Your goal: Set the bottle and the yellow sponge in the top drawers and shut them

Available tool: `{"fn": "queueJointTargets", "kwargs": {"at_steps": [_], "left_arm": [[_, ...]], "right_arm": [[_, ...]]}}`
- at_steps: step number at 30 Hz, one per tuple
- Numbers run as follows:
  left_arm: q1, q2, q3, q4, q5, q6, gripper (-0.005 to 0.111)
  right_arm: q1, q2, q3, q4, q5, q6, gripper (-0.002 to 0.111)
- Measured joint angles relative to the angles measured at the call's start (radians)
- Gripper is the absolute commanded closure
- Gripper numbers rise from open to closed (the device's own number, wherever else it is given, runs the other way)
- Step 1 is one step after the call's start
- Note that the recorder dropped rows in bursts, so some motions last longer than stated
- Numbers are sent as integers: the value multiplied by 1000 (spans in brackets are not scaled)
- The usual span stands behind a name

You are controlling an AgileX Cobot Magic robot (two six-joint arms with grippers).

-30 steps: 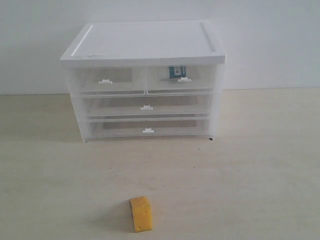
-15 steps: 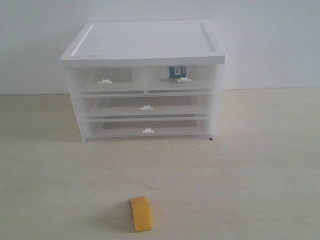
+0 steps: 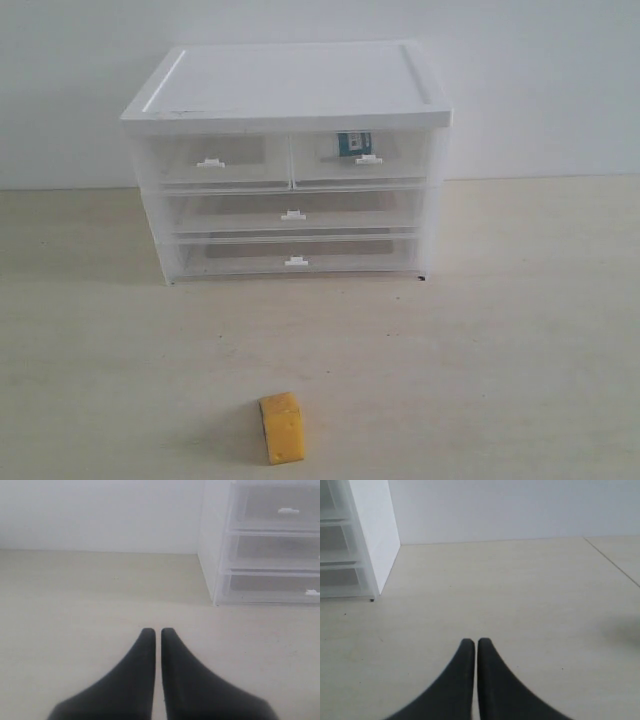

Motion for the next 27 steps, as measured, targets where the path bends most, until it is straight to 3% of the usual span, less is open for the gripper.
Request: {"fn": "queueJointTargets", "kwargs": {"at_steps": [27], "left_arm": [[0, 0, 0, 0, 0, 0, 102]], "right_arm": [[0, 0, 0, -6, 21, 37, 108]]}}
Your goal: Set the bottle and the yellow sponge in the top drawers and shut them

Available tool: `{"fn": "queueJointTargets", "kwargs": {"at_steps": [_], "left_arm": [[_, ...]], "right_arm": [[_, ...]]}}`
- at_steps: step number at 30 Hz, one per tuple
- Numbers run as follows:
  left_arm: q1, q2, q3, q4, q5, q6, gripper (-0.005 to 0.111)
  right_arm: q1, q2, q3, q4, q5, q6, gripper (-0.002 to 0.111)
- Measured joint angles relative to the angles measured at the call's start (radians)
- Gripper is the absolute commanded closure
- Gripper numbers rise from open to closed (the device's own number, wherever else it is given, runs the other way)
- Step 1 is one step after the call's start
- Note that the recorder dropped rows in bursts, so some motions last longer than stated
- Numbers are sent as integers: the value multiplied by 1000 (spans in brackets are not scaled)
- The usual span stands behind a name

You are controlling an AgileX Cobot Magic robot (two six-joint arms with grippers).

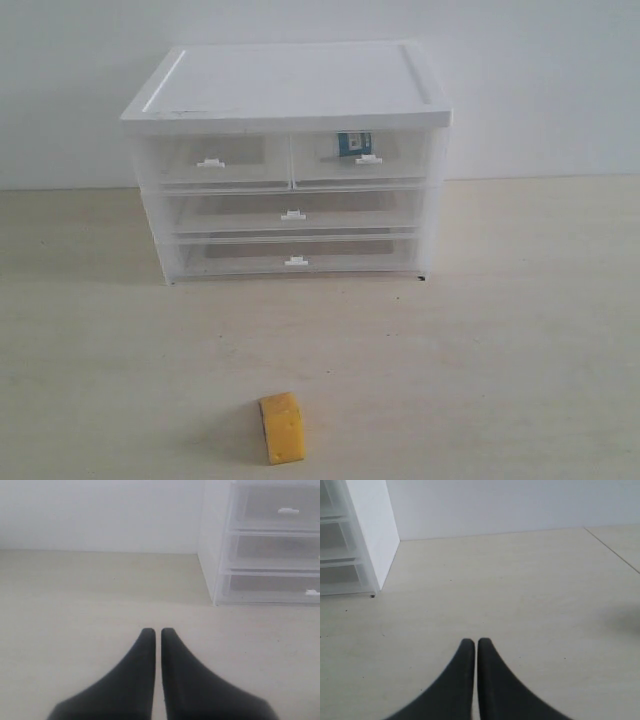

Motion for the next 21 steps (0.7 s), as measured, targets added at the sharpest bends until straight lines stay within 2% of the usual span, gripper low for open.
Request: {"fn": "queueJointTargets", "kwargs": {"at_steps": [7, 11, 18, 21], "left_arm": [[0, 0, 0, 0, -2, 0, 102], [0, 0, 0, -19, -66, -2, 102], [0, 0, 0, -24, -310, -9, 102], [0, 0, 0, -26, -455, -86, 102]], "right_arm": [[0, 0, 0, 0, 0, 0, 108], [0, 0, 0, 0, 0, 0, 108], [0, 0, 0, 0, 0, 0, 108], [0, 0, 0, 0, 0, 0, 108]]}}
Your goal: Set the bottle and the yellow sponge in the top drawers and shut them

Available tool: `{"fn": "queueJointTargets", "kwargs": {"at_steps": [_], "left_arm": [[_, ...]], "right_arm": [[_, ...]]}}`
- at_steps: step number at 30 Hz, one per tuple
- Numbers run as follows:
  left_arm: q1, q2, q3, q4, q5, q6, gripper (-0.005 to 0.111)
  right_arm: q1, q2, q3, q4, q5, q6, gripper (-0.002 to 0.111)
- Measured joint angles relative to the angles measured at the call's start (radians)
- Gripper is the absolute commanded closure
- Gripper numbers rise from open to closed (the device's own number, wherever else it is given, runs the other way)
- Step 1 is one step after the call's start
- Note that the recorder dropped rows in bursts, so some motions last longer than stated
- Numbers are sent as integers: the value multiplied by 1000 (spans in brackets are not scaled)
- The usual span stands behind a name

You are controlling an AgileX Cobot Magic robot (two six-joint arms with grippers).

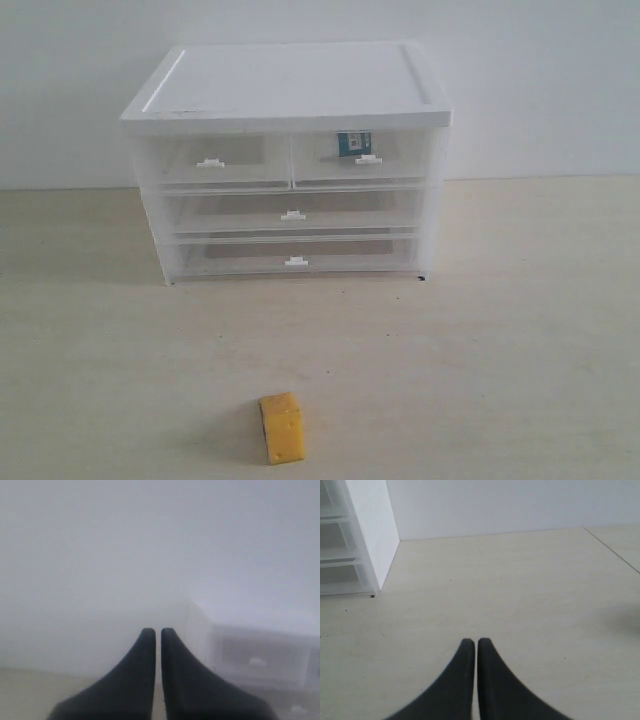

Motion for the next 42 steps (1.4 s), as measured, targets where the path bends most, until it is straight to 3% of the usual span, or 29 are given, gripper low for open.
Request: {"fn": "queueJointTargets", "kwargs": {"at_steps": [3, 11, 24, 29, 36, 42], "left_arm": [[0, 32, -16, 0, -163, -71, 102], [0, 418, -266, 74, -216, -84, 102], [-28, 873, -434, 177, -304, -84, 102], [-105, 1017, -435, 155, -358, -24, 102], [-263, 1196, -435, -96, -472, 222, 102], [-400, 1332, -435, -200, -638, 292, 102]], "right_arm": [[0, 0, 0, 0, 0, 0, 108], [0, 0, 0, 0, 0, 0, 108], [0, 0, 0, 0, 0, 0, 108], [0, 0, 0, 0, 0, 0, 108], [0, 0, 0, 0, 0, 0, 108], [0, 0, 0, 0, 0, 0, 108]]}}
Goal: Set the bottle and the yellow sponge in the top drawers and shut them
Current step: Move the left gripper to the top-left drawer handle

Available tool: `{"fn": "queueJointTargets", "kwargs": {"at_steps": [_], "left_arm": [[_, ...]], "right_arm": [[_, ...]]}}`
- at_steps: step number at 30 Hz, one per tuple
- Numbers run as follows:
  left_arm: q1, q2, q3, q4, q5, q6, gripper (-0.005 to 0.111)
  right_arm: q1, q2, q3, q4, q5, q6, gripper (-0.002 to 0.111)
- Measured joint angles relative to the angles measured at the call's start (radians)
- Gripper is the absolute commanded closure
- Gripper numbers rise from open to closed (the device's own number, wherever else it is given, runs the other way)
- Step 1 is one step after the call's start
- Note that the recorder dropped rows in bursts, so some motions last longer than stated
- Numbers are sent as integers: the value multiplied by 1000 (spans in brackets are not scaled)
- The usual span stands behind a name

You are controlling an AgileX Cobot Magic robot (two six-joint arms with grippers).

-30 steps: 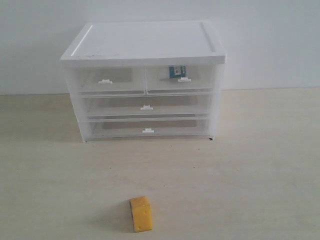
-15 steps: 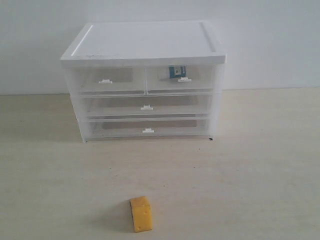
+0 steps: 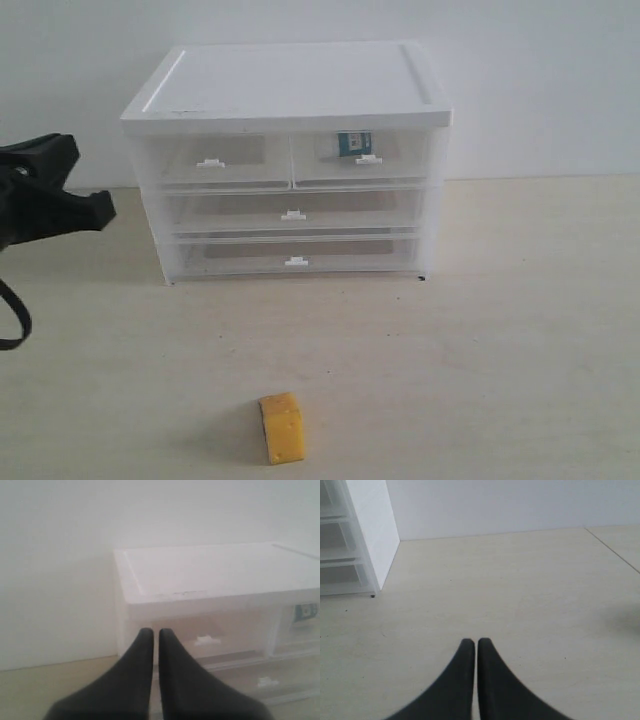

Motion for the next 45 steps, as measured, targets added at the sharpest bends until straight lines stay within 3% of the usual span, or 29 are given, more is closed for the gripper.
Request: {"fn": "queueJointTargets", "kwargs": {"at_steps": [6, 19, 35, 41, 45], "left_arm": [[-82, 144, -15, -29, -106, 7, 102], [-175, 375, -97, -114, -307, 7, 102], [-180, 530, -182, -131, -404, 5, 102], [-182, 535, -188, -96, -405, -24, 86], [-182, 535, -188, -95, -405, -38, 81]], "right_arm": [[0, 0, 0, 0, 0, 0, 108], [0, 0, 0, 0, 0, 0, 108], [0, 0, 0, 0, 0, 0, 108], [0, 0, 0, 0, 0, 0, 108], [0, 0, 0, 0, 0, 0, 108]]}}
